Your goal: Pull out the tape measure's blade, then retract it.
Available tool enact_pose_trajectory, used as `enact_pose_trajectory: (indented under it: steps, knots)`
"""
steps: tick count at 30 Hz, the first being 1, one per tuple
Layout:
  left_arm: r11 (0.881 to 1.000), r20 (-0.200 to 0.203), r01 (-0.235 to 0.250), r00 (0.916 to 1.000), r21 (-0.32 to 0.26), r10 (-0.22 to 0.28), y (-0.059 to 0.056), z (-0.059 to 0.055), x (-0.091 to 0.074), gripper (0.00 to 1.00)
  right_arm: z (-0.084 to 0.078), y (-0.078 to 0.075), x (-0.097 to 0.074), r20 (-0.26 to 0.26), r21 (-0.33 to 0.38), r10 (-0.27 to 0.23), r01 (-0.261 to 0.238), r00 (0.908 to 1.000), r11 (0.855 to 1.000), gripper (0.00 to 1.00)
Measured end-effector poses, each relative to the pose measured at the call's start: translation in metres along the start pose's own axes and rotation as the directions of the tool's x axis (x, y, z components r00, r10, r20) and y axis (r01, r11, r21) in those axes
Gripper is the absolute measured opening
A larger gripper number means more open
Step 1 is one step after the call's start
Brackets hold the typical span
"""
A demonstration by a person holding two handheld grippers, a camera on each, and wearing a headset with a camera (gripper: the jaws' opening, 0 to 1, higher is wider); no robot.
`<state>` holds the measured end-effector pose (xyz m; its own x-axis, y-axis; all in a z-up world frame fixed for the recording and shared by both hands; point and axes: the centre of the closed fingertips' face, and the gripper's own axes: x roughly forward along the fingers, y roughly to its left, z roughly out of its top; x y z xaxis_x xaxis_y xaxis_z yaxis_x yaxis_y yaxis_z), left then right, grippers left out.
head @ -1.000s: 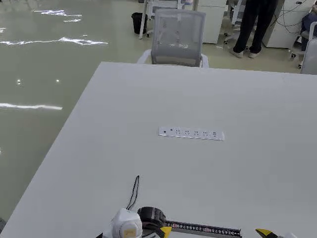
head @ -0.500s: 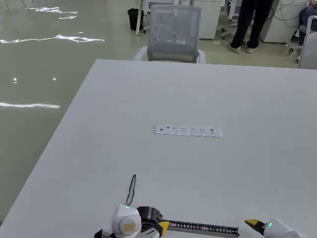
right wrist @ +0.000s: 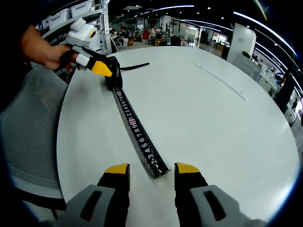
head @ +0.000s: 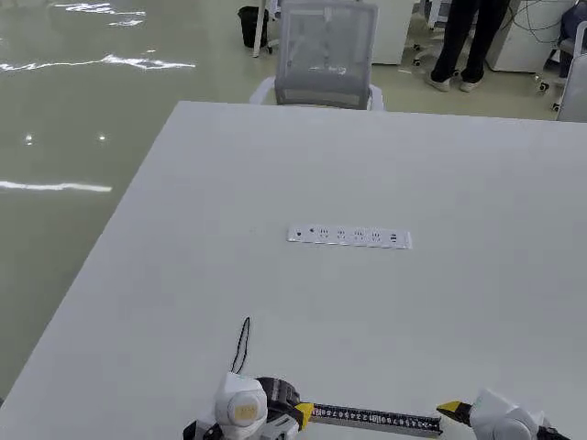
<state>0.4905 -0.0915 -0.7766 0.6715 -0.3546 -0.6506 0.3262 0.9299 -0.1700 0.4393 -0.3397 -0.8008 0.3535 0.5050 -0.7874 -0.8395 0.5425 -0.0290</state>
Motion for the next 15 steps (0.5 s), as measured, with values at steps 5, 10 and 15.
enact_pose_trajectory:
  steps: [5,10,15]
  knots:
    - [1.000,0.007,-0.013,0.9999,0.023,0.013,0.003,0.002,0.002,0.78,-0.004,-0.002,0.004,-0.031,-0.033,0.007,-0.008,0.9995,0.999,0.31]
    - [0.999,0.000,-0.025,0.9997,0.021,0.025,0.004,0.000,0.007,0.76,-0.005,-0.007,0.005,-0.043,-0.040,-0.002,0.000,0.9991,0.999,0.24]
    - [1.000,-0.005,-0.022,0.9998,0.010,0.022,-0.001,0.000,0.008,0.73,-0.006,-0.010,0.006,-0.049,-0.030,-0.006,0.005,0.9988,1.000,0.18]
